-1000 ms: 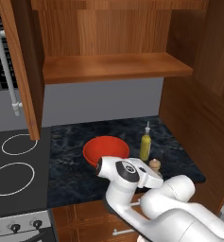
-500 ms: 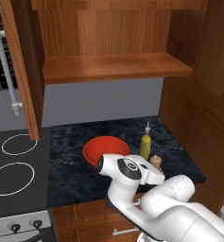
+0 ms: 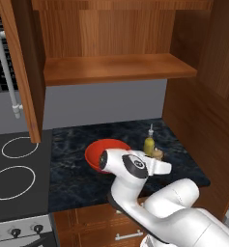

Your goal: Retrieve the bottle and the shaker from the cabinet and place them next to the mixing bowl on the counter. Then add garlic from the fridge to the mixing bowl.

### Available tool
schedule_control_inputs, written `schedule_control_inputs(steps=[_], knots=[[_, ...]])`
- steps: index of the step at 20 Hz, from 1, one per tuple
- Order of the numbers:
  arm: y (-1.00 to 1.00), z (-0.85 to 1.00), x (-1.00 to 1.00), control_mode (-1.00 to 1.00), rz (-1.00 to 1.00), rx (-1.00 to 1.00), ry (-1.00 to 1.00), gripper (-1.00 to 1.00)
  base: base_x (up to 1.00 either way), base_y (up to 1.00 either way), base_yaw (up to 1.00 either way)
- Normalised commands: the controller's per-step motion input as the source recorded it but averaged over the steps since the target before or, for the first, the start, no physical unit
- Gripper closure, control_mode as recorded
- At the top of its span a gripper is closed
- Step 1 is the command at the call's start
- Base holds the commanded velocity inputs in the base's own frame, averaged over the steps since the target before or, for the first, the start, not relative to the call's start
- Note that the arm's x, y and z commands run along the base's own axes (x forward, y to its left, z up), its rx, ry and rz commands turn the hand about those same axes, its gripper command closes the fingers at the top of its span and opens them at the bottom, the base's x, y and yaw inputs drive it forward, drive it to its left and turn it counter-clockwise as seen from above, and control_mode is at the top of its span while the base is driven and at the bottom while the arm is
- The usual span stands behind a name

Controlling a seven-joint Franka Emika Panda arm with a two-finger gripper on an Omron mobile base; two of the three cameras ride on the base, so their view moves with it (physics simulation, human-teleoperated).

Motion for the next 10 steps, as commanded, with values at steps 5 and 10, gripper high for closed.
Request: schedule_control_inputs(steps=[5, 10], knots=[[-0.04, 0.00, 0.00, -1.00, 0.64, 0.00, 0.15, 1.00, 0.00, 0.00, 0.00], [-0.17, 0.01, 0.00, -1.00, 0.67, 0.00, 0.24, 1.00, 0.00, 0.00, 0.00]])
